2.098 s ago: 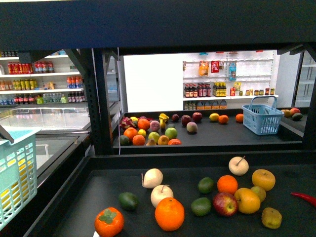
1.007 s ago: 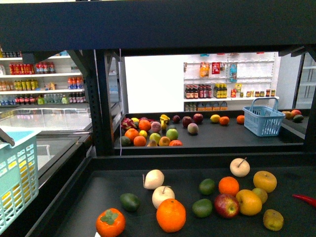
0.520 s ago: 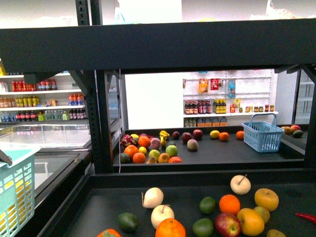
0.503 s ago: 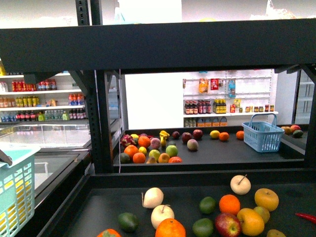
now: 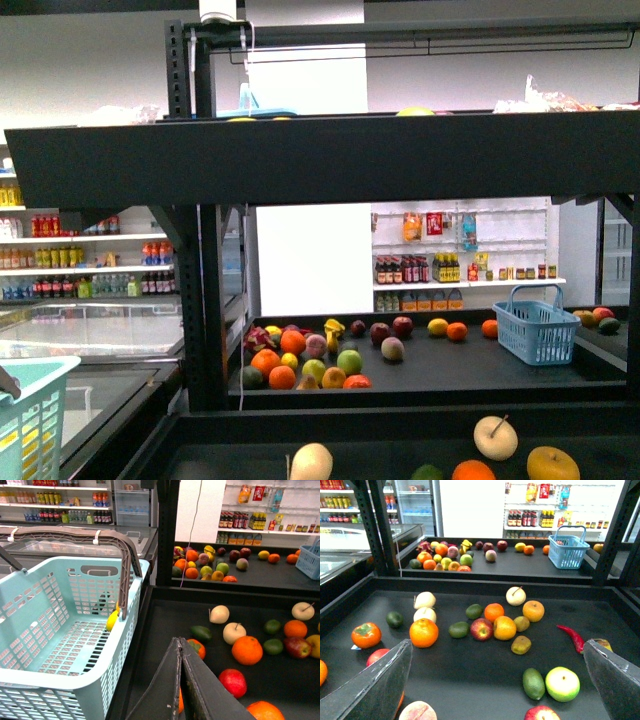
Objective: Pick lemon from shelf
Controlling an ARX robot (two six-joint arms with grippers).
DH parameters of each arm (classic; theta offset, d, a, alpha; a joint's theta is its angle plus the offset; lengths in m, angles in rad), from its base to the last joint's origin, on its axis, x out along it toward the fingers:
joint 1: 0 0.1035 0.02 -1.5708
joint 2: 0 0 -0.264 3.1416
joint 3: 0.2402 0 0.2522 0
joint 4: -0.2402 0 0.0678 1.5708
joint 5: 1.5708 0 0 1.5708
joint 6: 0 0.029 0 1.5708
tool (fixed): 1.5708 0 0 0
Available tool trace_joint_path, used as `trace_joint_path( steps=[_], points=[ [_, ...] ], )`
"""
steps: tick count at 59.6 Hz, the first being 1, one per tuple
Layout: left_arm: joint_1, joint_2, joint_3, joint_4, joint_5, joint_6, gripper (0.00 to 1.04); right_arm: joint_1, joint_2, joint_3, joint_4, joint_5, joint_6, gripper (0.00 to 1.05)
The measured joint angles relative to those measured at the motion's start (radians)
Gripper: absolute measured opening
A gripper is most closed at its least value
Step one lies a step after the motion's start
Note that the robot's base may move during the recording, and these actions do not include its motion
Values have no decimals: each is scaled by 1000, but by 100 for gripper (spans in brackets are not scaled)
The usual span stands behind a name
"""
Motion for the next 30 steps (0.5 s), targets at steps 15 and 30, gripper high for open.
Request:
trace_joint_path(
  steps=[15,30],
  points=[
    [0,-64,-103,35,0,2,3,0,0,0,0,0,0,102],
    [0,-107,-160,52,0,2,3,0,0,0,0,0,0,102]
  ],
)
